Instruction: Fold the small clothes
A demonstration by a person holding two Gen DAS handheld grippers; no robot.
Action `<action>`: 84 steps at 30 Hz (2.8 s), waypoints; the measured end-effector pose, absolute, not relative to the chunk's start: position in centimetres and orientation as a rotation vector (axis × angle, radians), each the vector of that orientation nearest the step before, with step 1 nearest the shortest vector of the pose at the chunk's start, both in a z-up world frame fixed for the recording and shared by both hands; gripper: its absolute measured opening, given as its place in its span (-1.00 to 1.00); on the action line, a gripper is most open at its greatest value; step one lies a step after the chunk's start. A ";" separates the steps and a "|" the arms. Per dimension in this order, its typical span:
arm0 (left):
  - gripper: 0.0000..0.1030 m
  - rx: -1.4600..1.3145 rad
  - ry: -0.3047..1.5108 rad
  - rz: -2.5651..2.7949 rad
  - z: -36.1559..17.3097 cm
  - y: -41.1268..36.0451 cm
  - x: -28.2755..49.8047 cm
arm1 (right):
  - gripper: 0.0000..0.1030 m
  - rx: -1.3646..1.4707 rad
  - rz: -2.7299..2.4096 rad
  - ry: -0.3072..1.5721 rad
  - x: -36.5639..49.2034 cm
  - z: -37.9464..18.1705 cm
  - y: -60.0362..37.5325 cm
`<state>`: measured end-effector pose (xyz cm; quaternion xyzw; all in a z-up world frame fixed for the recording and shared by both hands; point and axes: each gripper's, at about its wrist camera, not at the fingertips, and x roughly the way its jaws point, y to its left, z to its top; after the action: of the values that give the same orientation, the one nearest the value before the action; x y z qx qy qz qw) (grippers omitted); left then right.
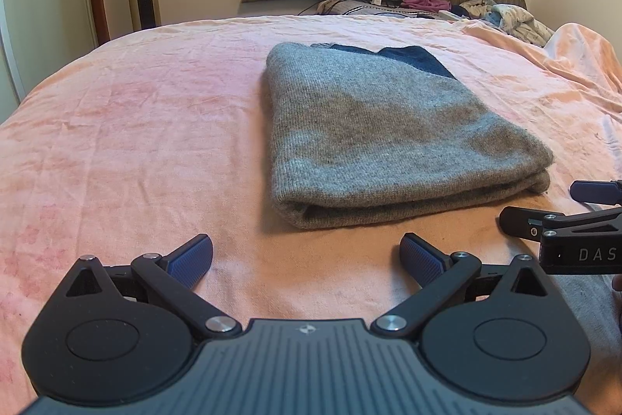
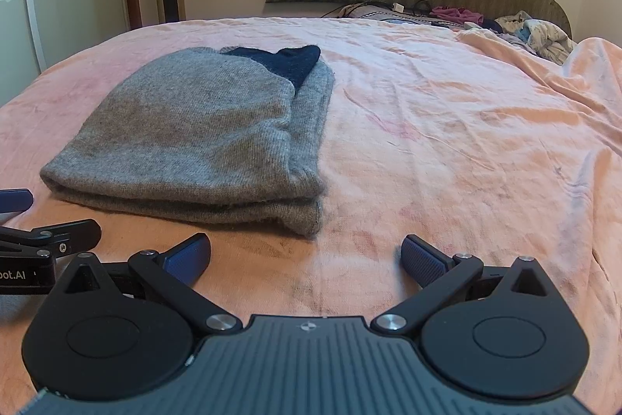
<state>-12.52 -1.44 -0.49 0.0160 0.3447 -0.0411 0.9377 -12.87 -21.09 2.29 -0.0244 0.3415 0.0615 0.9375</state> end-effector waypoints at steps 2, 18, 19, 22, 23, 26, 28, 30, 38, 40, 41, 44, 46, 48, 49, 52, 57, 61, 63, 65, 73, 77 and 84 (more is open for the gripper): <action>1.00 0.030 0.703 -0.085 -0.5 -1.4 -12.5 | 1.00 -0.039 0.131 0.696 -12.9 2.3 -21.3; 1.00 0.026 0.701 -0.086 -0.5 -1.3 -12.5 | 1.00 -0.046 0.127 0.697 -12.9 2.3 -21.2; 1.00 0.026 0.701 -0.086 -0.5 -1.3 -12.5 | 1.00 -0.045 0.128 0.697 -12.9 2.3 -21.2; 1.00 0.026 0.701 -0.086 -0.5 -1.3 -12.5 | 1.00 -0.046 0.127 0.697 -12.9 2.3 -21.2; 1.00 0.026 0.701 -0.086 -0.5 -1.3 -12.5 | 1.00 -0.045 0.128 0.697 -12.9 2.3 -21.2; 1.00 0.025 0.701 -0.086 -0.5 -1.3 -12.5 | 1.00 -0.046 0.127 0.697 -13.0 2.3 -21.2; 1.00 0.025 0.701 -0.086 -0.5 -1.3 -12.5 | 1.00 -0.045 0.128 0.697 -12.9 2.3 -21.2; 1.00 0.026 0.701 -0.086 -0.5 -1.3 -12.5 | 1.00 -0.045 0.128 0.697 -12.9 2.3 -21.2; 1.00 0.026 0.701 -0.086 -0.6 -1.3 -12.5 | 1.00 -0.045 0.128 0.697 -13.0 2.3 -21.2; 1.00 0.025 0.701 -0.086 -0.6 -1.3 -12.5 | 1.00 -0.044 0.128 0.697 -13.0 2.3 -21.2; 1.00 0.025 0.700 -0.086 -0.6 -1.3 -12.5 | 1.00 -0.045 0.128 0.697 -13.0 2.3 -21.2; 1.00 0.025 0.700 -0.086 -0.6 -1.3 -12.5 | 1.00 -0.044 0.129 0.697 -13.0 2.3 -21.2; 1.00 0.025 0.700 -0.086 -0.6 -1.3 -12.5 | 1.00 -0.045 0.128 0.697 -13.0 2.3 -21.2; 1.00 0.026 0.700 -0.086 -0.6 -1.3 -12.5 | 1.00 -0.042 0.130 0.697 -13.0 2.3 -21.2; 1.00 0.025 0.700 -0.086 -0.6 -1.3 -12.5 | 1.00 -0.043 0.130 0.697 -13.0 2.3 -21.2; 1.00 0.026 0.700 -0.086 -0.6 -1.3 -12.5 | 1.00 -0.044 0.129 0.697 -13.0 2.3 -21.2; 1.00 0.019 0.700 -0.089 -0.5 -1.2 -12.5 | 1.00 -0.044 0.129 0.697 -13.0 2.3 -21.2; 1.00 -0.007 0.703 -0.085 -0.3 -1.0 -12.7 | 1.00 -0.044 0.129 0.697 -13.0 2.3 -21.2; 1.00 -0.041 0.702 -0.064 -0.2 -0.9 -12.8 | 1.00 -0.043 0.128 0.697 -13.0 2.3 -21.2; 1.00 -0.046 0.703 -0.047 -0.2 -1.1 -12.9 | 1.00 -0.037 0.120 0.700 -13.0 2.3 -21.2; 1.00 0.000 0.730 -0.013 -0.3 -2.1 -12.6 | 1.00 -0.024 0.062 0.702 -13.0 2.3 -20.5; 1.00 -0.005 0.732 -0.002 -0.2 -2.3 -12.6 | 1.00 -0.024 0.061 0.701 -13.0 2.3 -20.5; 1.00 -0.003 0.723 -0.007 -0.3 -2.4 -12.8 | 1.00 -0.025 0.061 0.701 -13.0 2.3 -20.5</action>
<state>-12.81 -2.38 -0.34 -0.0014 0.3537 -0.0034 0.9354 -12.97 -20.50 2.25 -0.0120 0.3435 0.0299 0.9386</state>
